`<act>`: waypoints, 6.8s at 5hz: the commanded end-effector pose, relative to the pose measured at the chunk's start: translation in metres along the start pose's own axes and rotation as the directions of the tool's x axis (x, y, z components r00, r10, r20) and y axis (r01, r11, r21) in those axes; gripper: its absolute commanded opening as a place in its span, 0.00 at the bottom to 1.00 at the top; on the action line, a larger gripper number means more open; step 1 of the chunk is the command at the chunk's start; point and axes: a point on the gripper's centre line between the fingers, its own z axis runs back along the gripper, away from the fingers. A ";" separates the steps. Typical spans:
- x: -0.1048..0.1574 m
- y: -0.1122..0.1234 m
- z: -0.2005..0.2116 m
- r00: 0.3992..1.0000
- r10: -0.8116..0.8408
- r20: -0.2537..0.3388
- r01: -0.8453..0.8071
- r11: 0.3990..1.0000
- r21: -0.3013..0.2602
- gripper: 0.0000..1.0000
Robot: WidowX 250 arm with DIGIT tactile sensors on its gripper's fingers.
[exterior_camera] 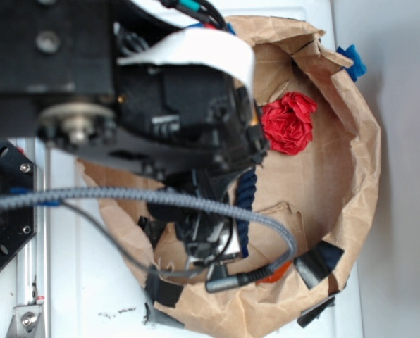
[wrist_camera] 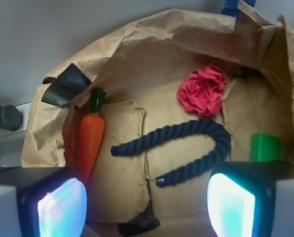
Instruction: Grab the carrot.
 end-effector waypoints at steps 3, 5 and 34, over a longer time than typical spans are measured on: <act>0.005 0.022 -0.060 0.994 0.089 0.066 -0.095 0.991 0.091 1.00; 0.007 0.007 -0.086 0.997 0.071 0.032 -0.073 0.995 0.065 1.00; 0.036 0.003 -0.046 0.989 0.049 -0.138 -0.031 0.991 0.133 0.00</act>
